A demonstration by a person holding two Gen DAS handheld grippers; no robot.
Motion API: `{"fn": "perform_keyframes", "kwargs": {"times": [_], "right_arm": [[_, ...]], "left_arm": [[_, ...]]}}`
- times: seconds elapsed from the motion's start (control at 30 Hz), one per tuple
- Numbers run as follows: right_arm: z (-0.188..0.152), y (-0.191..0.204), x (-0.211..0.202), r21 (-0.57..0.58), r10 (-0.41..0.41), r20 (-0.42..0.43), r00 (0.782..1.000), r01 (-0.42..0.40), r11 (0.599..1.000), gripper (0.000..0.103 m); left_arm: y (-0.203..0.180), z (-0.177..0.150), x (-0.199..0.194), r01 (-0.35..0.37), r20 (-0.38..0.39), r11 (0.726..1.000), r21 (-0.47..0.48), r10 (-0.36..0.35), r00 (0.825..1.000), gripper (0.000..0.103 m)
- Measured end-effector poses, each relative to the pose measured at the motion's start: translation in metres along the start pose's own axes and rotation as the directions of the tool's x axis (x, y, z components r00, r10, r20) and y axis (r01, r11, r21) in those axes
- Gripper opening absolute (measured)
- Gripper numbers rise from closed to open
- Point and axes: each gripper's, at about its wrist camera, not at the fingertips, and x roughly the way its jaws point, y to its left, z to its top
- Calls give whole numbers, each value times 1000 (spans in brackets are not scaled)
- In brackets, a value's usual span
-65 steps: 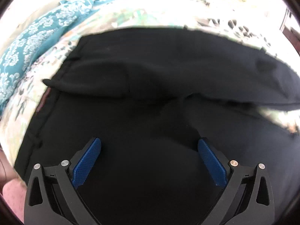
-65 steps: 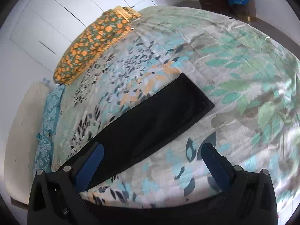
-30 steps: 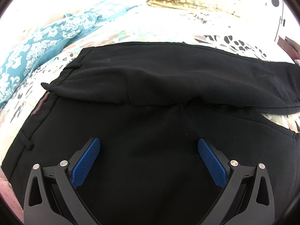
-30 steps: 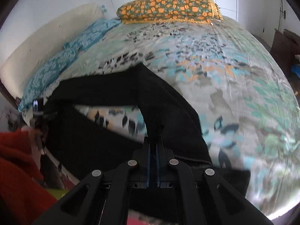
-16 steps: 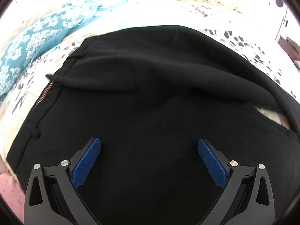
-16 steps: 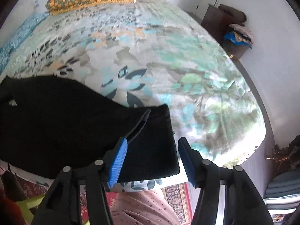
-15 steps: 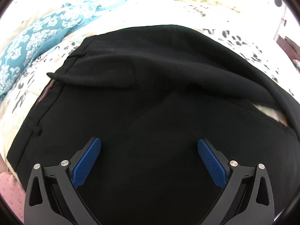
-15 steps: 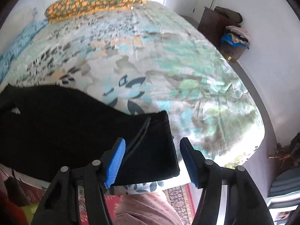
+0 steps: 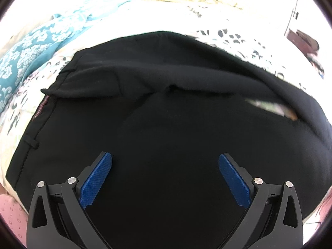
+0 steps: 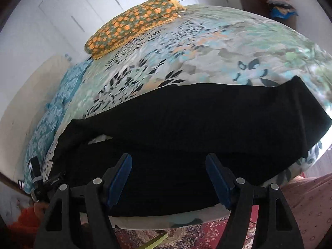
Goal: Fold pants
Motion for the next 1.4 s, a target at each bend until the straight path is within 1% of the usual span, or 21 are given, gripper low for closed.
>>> {"fn": "perform_keyframes", "kwargs": {"times": [0.07, 0.13, 0.2, 0.3, 0.33, 0.4, 0.53, 0.67, 0.7, 0.77, 0.83, 0.87, 0.93, 0.97, 1.03, 1.1, 1.17, 1.23, 1.27, 1.3, 1.4], "right_arm": [[1, -8, 9, 21, 20, -28, 999, -19, 1000, 73], [-3, -25, 15, 86, 59, -65, 996, -54, 995, 74], [-6, -36, 19, 142, 84, -87, 993, -71, 987, 74], [-13, -49, 24, 224, 146, -106, 984, -119, 967, 74], [-15, -55, 26, 250, 148, -106, 983, -118, 961, 74], [-15, -69, 27, 307, 129, -87, 988, -96, 947, 74], [-8, -102, 21, 417, 63, 0, 998, -57, 907, 74], [-1, -121, 19, 466, -20, 46, 999, -4, 885, 73], [1, -124, 20, 468, -37, 47, 998, 11, 884, 69], [6, -127, 21, 452, -93, 34, 995, 68, 890, 52], [8, -131, 18, 447, -145, 35, 989, 115, 887, 19], [8, -133, 15, 455, -152, 45, 987, 115, 883, 14], [12, -131, 8, 437, -148, 81, 986, 98, 894, 10], [15, -125, 3, 409, -140, 104, 985, 86, 908, 9], [22, -109, -13, 330, -108, 161, 981, 50, 943, 7], [26, -93, -31, 252, -70, 216, 974, 14, 968, 6], [29, -79, -50, 189, -26, 255, 966, -24, 982, 6], [31, -62, -65, 134, 18, 284, 959, -58, 989, 6], [33, -56, -74, 111, 35, 294, 955, -70, 991, 5], [37, -50, -80, 94, 54, 302, 952, -86, 992, 5], [40, -36, -104, 40, 109, 334, 936, -130, 991, 5]], "left_arm": [[0, 0, 6, -20, 1, 1000, 9, 20, 1000, 103], [-2, 1, 12, -32, 8, 999, 23, 31, 999, 103], [-1, 0, 17, -23, 14, 999, 23, 22, 1000, 103], [2, -3, 15, -13, 25, 1000, 15, 13, 1000, 103], [2, -3, 15, -15, 25, 1000, 17, 15, 1000, 103], [1, -3, 15, -16, 28, 1000, 16, 16, 999, 103], [0, -3, 15, -17, 32, 1000, 17, 16, 999, 103], [0, -4, 14, -18, 30, 1000, 16, 17, 999, 103], [0, -4, 13, -20, 23, 1000, 14, 20, 1000, 103], [-1, -3, 10, -33, -1, 999, 13, 33, 999, 103], [-1, -3, 8, -41, -25, 999, 10, 41, 999, 103], [-1, -2, 6, -47, -42, 999, 8, 47, 998, 103], [-2, 3, 3, -50, -82, 999, -5, 49, 995, 103], [-1, 9, 0, -33, -96, 999, -22, 30, 995, 103], [3, 33, -5, 58, -103, 995, -78, -66, 992, 103], [8, 67, -7, 97, -103, 984, -152, -113, 988, 102], [12, 104, -4, 142, -93, 966, -216, -165, 982, 102], [15, 140, 12, 208, -103, 938, -276, -244, 964, 102], [16, 153, 23, 223, -118, 926, -303, -269, 956, 102], [18, 166, 38, 224, -144, 915, -335, -285, 948, 102], [23, 185, 71, 169, -213, 905, -391, -268, 940, 101]]}}
